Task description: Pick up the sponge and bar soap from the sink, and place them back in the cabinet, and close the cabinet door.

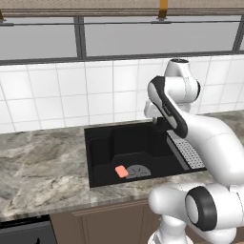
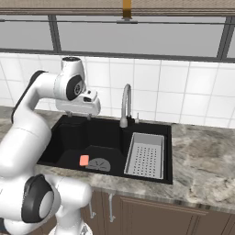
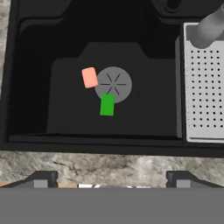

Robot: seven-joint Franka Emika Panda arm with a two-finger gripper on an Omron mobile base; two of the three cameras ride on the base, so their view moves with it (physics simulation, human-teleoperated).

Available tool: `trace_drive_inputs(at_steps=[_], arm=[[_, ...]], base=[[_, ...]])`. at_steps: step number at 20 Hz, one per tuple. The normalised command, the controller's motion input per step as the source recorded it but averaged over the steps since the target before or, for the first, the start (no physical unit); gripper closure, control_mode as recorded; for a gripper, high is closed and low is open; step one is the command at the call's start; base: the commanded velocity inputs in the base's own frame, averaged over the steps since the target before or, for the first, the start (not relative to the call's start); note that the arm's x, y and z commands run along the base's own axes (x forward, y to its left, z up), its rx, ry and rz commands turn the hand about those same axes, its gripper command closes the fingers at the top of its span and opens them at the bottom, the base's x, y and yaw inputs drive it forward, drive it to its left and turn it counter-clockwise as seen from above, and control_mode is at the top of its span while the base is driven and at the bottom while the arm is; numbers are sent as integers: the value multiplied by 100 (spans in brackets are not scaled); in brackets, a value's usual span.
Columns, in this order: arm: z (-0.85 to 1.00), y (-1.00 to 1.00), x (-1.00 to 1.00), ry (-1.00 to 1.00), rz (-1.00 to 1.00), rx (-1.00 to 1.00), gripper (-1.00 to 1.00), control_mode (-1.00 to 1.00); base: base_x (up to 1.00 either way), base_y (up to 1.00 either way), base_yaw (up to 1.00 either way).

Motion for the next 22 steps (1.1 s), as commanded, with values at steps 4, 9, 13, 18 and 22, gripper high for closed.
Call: trace_drive_inputs(at_steps=[4,9,13,18,22], arm=[[-41,6,0,8,0,0,-100,-100],[-45,8,0,3,0,0,-100,-100],[-44,7,0,1,0,0,-100,-100],[-34,2,1,0,0,0,-100,-100],[-28,0,0,0,0,0,-100,-100]], base=[[0,0,0],[0,0,0],[0,0,0],[0,0,0],[0,0,0]])
